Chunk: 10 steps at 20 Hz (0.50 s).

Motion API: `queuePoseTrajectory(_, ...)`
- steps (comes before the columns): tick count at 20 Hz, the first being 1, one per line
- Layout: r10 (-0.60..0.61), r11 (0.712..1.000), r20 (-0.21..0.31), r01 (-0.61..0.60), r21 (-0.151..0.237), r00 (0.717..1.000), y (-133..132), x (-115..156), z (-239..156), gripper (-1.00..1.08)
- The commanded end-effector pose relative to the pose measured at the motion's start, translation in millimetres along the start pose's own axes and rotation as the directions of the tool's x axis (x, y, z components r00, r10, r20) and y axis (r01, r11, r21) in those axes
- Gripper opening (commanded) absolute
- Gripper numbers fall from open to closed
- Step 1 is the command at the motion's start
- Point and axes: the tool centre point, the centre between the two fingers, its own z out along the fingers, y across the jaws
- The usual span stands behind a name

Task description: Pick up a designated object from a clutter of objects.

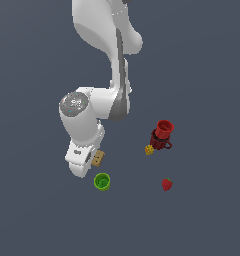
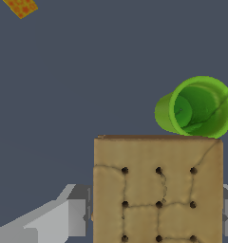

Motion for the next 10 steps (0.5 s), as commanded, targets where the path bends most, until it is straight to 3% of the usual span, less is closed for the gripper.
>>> queuePoseTrajectory(1, -0.001, 1.0, 0.0, 0.001, -0.001, 1.0, 1, 10, -29, -1.0)
queuePoseTrajectory(10, -0.001, 1.0, 0.0, 0.001, -0.001, 1.0, 8, 44, -132, -1.0)
